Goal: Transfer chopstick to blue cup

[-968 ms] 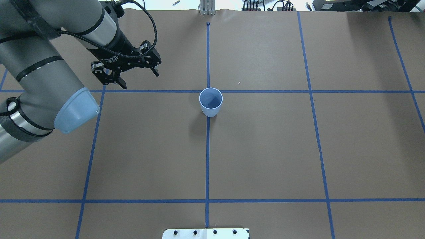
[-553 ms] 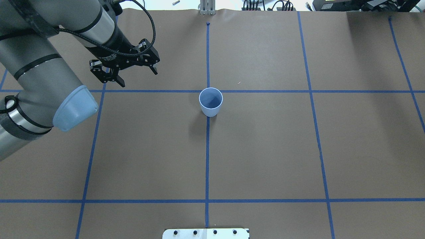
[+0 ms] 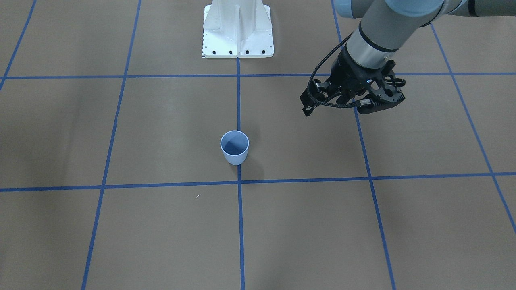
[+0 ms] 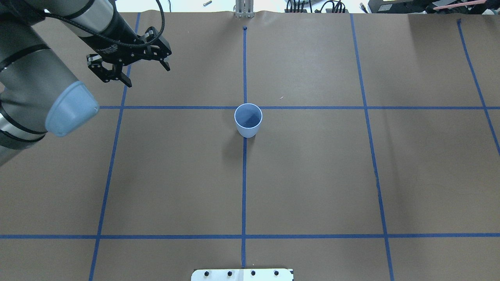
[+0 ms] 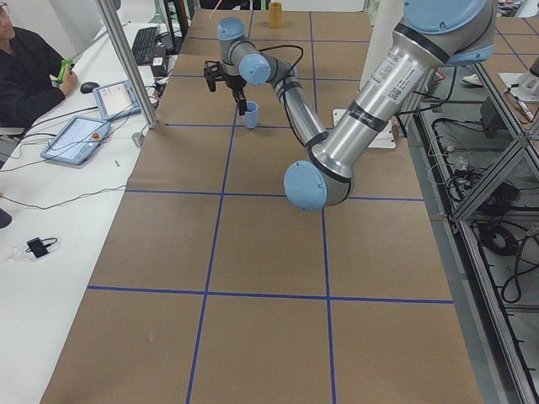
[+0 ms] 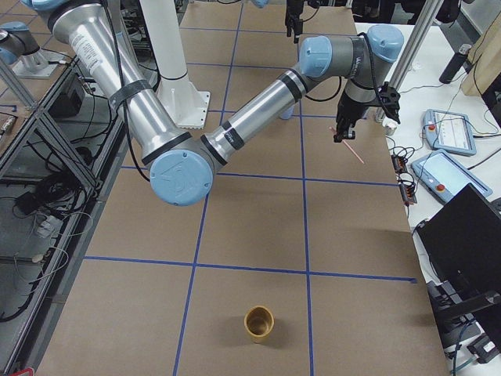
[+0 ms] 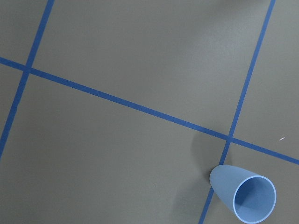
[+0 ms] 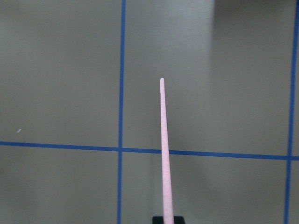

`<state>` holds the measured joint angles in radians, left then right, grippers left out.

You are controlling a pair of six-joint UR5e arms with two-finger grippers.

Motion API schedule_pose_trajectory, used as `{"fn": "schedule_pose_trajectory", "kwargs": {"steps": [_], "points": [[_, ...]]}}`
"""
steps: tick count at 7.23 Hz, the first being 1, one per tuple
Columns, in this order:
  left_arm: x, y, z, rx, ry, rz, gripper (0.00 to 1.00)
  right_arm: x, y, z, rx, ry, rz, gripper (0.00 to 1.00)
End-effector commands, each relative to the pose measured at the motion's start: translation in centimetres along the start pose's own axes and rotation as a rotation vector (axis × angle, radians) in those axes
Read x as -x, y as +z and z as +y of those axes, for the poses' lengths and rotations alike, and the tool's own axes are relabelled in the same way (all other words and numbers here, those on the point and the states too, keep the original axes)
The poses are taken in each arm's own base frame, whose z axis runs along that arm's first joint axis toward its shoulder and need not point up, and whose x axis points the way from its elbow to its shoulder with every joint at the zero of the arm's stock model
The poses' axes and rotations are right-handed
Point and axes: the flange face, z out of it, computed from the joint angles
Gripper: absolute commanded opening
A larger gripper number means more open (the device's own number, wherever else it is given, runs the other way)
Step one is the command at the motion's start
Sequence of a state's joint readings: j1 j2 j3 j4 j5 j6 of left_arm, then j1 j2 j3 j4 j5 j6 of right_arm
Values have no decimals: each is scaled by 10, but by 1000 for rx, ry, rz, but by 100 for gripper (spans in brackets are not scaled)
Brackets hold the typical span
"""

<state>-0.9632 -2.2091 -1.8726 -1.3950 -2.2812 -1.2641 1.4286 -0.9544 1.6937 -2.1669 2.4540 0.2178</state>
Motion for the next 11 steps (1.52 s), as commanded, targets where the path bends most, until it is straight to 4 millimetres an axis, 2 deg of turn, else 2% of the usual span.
{"fn": "schedule_pose_trajectory", "kwargs": {"steps": [1,3,4,5,6,7,8,9,11], "points": [[62,-28,-45,-6,80,-2,99,93,43,6,-24,94,-65,0],[127,-44,-82,-45,160,-40,99,187,63,21,6,189,-94,0],[158,-49,-96,-55,212,-61,99,221,63,29,18,244,-108,0],[185,-50,-105,-54,256,-80,99,263,69,44,45,309,-120,0],[216,-47,-110,-43,325,-104,99,298,65,60,60,371,-139,0],[234,-55,-118,-51,335,-111,99,324,83,82,101,382,-140,0],[237,-53,-120,-48,333,-116,99,355,104,103,148,359,-134,0],[241,-48,-124,-42,326,-118,99,371,119,118,181,347,-129,0],[252,-39,-129,-31,315,-129,99,410,161,159,204,292,-86,0]]}}
